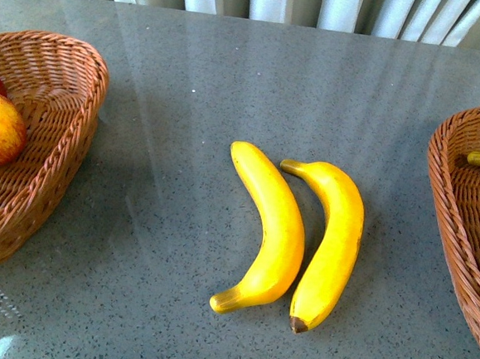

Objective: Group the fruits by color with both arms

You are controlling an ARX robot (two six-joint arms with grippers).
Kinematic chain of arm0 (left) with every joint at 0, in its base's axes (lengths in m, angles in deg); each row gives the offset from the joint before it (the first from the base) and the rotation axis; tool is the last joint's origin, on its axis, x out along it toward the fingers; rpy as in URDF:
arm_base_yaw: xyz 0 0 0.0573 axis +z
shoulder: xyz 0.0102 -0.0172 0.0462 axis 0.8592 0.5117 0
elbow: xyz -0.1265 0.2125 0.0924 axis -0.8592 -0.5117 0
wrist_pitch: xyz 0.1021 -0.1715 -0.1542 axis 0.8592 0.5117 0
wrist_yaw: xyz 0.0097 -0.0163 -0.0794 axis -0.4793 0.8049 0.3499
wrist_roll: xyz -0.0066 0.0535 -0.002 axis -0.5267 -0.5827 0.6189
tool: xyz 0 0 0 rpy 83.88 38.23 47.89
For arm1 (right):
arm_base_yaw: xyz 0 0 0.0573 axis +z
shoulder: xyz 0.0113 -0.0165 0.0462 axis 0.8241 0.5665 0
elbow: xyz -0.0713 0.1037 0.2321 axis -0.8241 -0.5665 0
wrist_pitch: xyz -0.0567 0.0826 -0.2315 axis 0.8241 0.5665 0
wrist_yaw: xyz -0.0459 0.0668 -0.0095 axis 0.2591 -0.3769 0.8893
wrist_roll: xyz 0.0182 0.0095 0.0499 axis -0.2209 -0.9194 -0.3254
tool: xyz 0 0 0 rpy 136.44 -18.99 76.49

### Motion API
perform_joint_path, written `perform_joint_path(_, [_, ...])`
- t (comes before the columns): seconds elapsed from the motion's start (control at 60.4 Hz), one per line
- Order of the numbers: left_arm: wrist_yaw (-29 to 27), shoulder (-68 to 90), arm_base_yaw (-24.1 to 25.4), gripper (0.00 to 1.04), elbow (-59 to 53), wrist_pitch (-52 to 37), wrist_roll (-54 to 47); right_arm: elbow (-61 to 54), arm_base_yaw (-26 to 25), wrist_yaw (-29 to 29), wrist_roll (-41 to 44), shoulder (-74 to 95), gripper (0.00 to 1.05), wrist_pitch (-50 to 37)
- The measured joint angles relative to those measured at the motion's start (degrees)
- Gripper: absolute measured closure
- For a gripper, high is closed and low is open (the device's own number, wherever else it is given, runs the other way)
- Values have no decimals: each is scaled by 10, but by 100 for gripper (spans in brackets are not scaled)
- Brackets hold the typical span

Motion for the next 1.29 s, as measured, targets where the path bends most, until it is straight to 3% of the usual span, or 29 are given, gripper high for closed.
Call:
perform_joint_path(0.414, [0,-101,0,103,-6,92,0,1,-1,-3,1,1,9,1])
perform_joint_path(0.53, [1,-121,0,103,-6,112,0,108,-96,-211,84,178,9,212])
perform_joint_path(0.563, [0,-128,0,103,-6,119,0,134,-121,-246,106,240,9,228])
perform_joint_path(0.646, [0,-140,0,103,-6,133,0,170,-144,-266,135,322,9,199])
perform_joint_path(0.779, [0,-159,0,103,-6,151,0,208,-139,-252,151,400,9,135])
perform_joint_path(0.828, [0,-167,0,103,-6,160,0,222,-120,-229,150,439,9,99])
perform_joint_path(0.911, [0,-247,0,103,-5,254,0,251,-52,-172,131,530,9,33])
perform_joint_path(1.06, [0,-257,0,103,-5,260,0,342,99,-79,86,709,9,-57])
perform_joint_path(1.193, [0,-258,0,103,-5,260,0,427,178,-31,49,871,9,-70])
perform_joint_path(1.292, [0,-258,0,82,-5,260,0,492,228,-17,27,971,9,-52])
